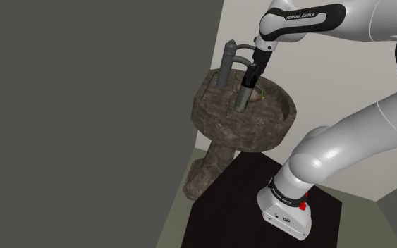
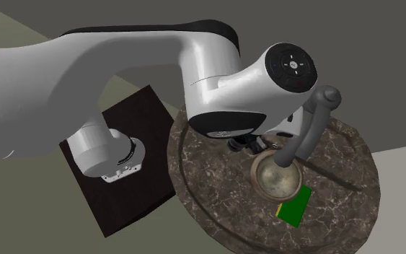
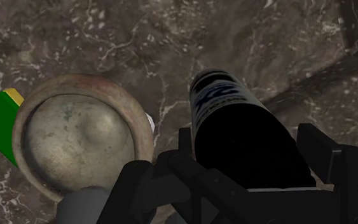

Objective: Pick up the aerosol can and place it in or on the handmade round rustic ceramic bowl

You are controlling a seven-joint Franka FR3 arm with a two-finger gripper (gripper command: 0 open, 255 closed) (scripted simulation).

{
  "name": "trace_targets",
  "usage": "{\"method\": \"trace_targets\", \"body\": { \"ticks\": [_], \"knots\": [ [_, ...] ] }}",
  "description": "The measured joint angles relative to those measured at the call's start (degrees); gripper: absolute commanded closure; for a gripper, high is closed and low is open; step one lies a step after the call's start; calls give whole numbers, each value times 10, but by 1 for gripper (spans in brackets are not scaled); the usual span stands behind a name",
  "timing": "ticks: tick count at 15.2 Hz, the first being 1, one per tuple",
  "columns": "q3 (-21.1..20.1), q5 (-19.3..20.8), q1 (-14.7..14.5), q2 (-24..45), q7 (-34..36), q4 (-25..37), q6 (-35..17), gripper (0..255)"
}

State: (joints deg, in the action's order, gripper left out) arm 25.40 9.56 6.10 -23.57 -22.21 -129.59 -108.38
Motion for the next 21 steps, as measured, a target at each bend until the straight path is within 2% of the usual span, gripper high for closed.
{"method": "trace_targets", "body": {
  "ticks": [21],
  "knots": [
    [-15,-13,-8,8,-5,166,159,255]
  ]
}}
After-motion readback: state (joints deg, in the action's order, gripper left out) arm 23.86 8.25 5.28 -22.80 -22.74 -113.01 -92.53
